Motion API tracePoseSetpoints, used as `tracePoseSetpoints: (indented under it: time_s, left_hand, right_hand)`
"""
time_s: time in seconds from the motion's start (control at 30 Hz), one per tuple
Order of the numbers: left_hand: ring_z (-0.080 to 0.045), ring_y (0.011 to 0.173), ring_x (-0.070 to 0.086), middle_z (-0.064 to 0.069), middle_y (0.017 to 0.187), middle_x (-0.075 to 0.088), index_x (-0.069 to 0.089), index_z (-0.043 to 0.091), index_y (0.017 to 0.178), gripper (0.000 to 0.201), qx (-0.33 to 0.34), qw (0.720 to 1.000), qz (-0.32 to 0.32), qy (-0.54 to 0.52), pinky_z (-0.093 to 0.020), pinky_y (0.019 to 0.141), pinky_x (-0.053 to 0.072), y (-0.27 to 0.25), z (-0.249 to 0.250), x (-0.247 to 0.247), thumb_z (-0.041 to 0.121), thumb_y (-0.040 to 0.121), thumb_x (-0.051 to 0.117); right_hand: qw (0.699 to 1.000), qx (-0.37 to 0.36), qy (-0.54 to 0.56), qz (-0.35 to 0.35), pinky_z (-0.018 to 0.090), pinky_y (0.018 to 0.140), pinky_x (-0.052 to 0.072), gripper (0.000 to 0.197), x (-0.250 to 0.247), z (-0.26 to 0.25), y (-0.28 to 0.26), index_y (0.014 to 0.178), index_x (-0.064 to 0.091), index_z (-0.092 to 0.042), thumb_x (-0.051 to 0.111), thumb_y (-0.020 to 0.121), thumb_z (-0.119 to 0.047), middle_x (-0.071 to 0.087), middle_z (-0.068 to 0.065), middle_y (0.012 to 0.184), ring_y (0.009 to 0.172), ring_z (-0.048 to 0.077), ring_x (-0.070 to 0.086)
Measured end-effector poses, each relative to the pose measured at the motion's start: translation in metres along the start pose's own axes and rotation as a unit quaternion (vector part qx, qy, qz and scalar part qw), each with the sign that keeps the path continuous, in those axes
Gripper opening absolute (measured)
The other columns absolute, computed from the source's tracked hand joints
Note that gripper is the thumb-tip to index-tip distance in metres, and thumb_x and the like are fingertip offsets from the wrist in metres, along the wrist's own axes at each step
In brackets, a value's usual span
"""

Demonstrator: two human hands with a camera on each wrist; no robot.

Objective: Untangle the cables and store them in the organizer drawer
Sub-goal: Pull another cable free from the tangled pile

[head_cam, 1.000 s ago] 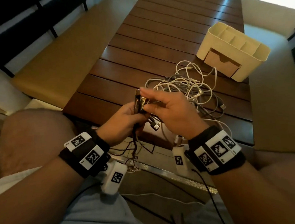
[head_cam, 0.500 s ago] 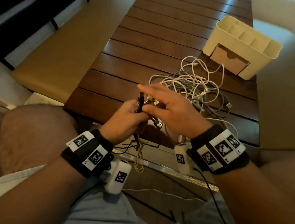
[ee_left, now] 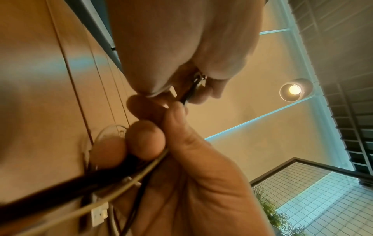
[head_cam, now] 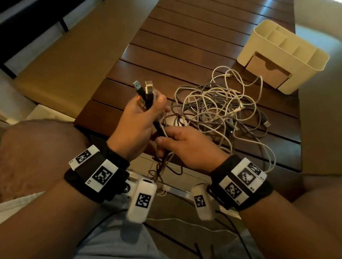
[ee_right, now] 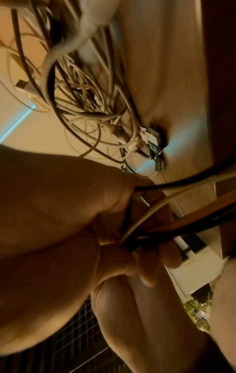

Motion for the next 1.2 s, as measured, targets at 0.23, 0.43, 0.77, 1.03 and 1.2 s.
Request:
tracePoseSetpoints:
  time_s: [0.23,0.43,0.77,1.03,1.2]
  left_hand:
    - [-0.013,0.061,0.048,0.006,0.062,0.040,0.051,0.011,0.097,0.026,-0.062,0.985,-0.075,-0.143,-0.029,0.065,0.047,-0.002,-0.009,0.013,0.036,0.098,0.041]
    - [-0.007,0.043,0.030,0.006,0.059,0.033,0.046,0.018,0.088,0.025,-0.088,0.992,-0.041,-0.081,-0.023,0.041,0.035,0.000,-0.025,-0.004,0.035,0.105,0.041]
    - [-0.015,0.068,0.042,0.000,0.078,0.043,0.049,0.006,0.125,0.050,-0.232,0.954,-0.158,-0.100,-0.032,0.067,0.035,-0.013,-0.068,0.010,0.009,0.075,0.042]
    - [-0.011,0.068,0.046,0.002,0.077,0.045,0.054,0.008,0.121,0.028,-0.213,0.966,-0.126,-0.073,-0.027,0.069,0.038,-0.011,-0.070,0.005,0.021,0.104,0.036]
    - [-0.013,0.066,0.051,0.001,0.076,0.048,0.053,0.010,0.112,0.021,-0.203,0.971,-0.114,-0.062,-0.025,0.065,0.047,-0.010,-0.068,0.003,0.020,0.105,0.036]
  right_hand:
    - [0.999,0.030,-0.021,-0.020,0.027,0.080,0.051,0.024,-0.004,0.005,-0.005,0.099,0.070,-0.010,0.058,0.098,-0.031,0.074,0.003,0.091,0.087,0.019,0.067]
    - [0.981,0.004,-0.191,0.040,0.022,0.082,0.049,0.021,-0.058,-0.009,-0.013,0.111,0.069,-0.031,0.067,0.091,-0.037,0.065,-0.016,0.102,0.094,-0.002,0.060]
    - [0.965,0.046,-0.258,0.001,0.021,0.079,0.050,0.029,-0.044,0.045,0.005,0.116,0.068,-0.023,0.061,0.093,-0.007,0.062,-0.007,0.109,0.098,0.010,0.060]
    - [0.936,-0.041,-0.349,0.007,0.023,0.083,0.035,0.045,-0.028,0.032,0.010,0.131,0.061,-0.021,0.054,0.091,-0.001,0.048,-0.004,0.113,0.101,0.012,0.044]
    - [0.931,-0.011,-0.364,-0.019,0.021,0.085,0.034,0.049,-0.024,0.035,0.009,0.138,0.054,-0.021,0.055,0.092,-0.003,0.041,0.000,0.127,0.104,0.010,0.038]
Point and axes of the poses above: each hand's wrist, its own y-axis towards the middle knuckle, its own x-axis out of the palm, z = x × y, the point moved 10 cm from there along y, towards the middle knuckle
